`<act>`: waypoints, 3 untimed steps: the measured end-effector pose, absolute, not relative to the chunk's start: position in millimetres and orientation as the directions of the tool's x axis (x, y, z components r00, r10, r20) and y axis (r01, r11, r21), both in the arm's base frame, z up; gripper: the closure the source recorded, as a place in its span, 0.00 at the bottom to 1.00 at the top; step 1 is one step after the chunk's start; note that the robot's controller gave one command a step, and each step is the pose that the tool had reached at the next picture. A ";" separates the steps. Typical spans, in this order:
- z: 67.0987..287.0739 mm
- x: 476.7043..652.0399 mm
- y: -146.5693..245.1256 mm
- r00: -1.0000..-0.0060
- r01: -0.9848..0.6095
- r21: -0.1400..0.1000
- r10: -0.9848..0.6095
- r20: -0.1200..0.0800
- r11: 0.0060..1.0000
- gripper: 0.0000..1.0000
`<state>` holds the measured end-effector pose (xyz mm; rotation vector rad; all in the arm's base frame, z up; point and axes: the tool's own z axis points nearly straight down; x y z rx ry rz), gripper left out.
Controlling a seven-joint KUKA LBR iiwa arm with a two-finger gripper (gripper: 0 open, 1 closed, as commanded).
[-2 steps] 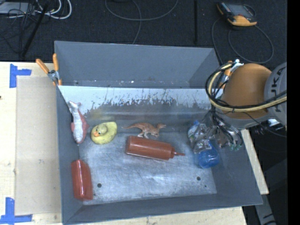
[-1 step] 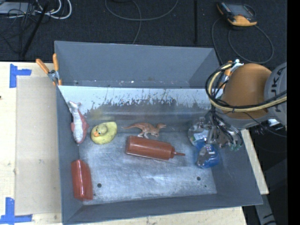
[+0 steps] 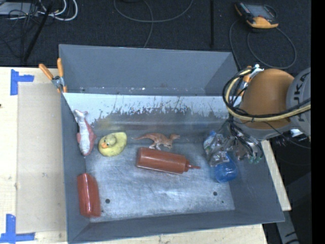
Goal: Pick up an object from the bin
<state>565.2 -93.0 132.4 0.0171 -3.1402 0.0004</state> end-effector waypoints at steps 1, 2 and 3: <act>132.4 565.2 -93.0 -1.000 -0.011 0.000 -0.011 0.001 1.000 0.00; 132.4 565.2 -93.0 -1.000 -0.011 0.000 -0.011 0.001 1.000 0.00; 90.0 519.2 -104.6 -0.985 -0.174 0.001 -0.174 0.003 0.985 1.00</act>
Offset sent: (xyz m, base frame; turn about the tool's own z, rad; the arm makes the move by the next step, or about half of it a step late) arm 0.0000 0.0000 0.0000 0.0000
